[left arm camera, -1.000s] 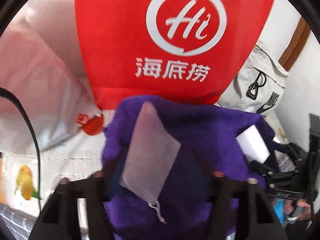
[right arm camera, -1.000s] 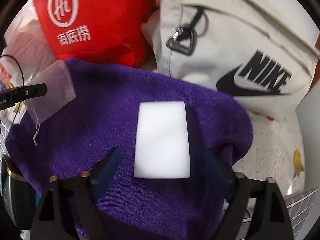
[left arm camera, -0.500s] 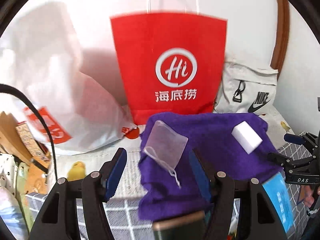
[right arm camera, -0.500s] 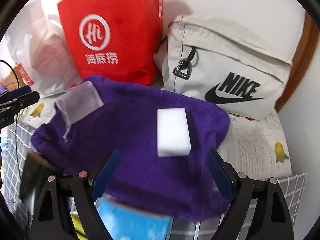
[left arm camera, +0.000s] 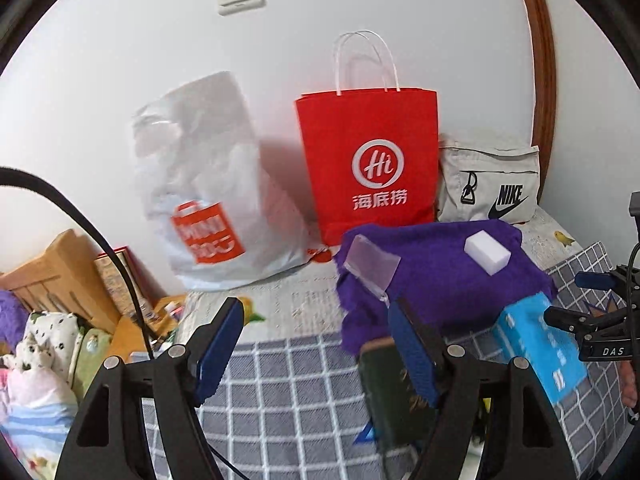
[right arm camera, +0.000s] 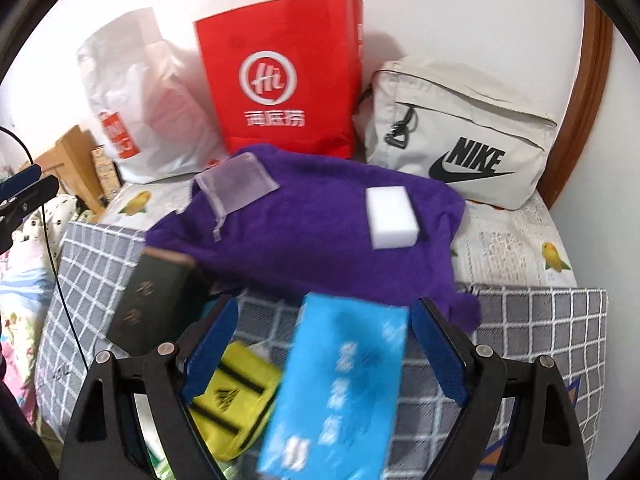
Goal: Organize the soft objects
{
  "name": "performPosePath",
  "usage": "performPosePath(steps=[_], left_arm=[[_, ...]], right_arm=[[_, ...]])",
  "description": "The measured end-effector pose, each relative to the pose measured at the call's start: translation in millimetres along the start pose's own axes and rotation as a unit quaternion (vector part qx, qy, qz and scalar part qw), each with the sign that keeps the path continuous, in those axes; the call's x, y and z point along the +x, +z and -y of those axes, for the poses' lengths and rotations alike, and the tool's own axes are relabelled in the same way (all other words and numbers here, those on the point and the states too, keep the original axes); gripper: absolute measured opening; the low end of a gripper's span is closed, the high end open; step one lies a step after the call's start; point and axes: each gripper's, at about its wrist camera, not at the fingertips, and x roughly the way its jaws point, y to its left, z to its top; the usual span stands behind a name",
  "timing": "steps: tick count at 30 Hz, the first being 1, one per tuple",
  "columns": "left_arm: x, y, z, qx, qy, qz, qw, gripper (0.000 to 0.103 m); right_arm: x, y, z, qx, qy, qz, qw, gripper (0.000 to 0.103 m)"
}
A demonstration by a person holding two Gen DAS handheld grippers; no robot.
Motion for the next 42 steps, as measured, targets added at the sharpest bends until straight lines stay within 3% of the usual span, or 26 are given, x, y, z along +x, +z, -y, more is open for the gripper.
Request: performPosePath(steps=[9, 22, 27, 33, 36, 42], left_arm=[[-42.0, -53.2, -29.8, -0.028, 0.019, -0.016, 0.9993, 0.078], [-56.2, -100.1, -11.9, -0.051, -0.003, -0.025, 0.9984, 0.078], [-49.7, -112.1, -18.6, -0.043, 0.012, -0.039, 0.9983, 0.078], [-77.3, -117.8, -82.9, -0.101, 0.024, -0.02, 0.9944, 0.078], [-84.3, -119.8, -97.5, -0.114, 0.033, -0.011, 0.9929, 0.078], [-61.2, -126.7, -85.4, -0.129, -0.008, -0.031, 0.9912, 0.078]], right_arm=[[-35.0, -46.5, -35.0, -0.008, 0.021, 0.003, 1.0, 0.088], [-44.6, -125.0, -57.1, 0.004, 0.063, -0.035, 0.997, 0.088], [-38.9, -138.0, -60.4, 0.012, 0.078, -0.053, 0.995, 0.088], [-34.9, -139.6, -62.6, 0.011, 0.08, -0.06, 0.995, 0.088], [-33.0, -137.4, -63.1, 0.015, 0.083, -0.06, 0.995, 0.088], [-27.8, -140.2, -68.0, 0.022, 0.094, -0.067, 0.993, 0.088]])
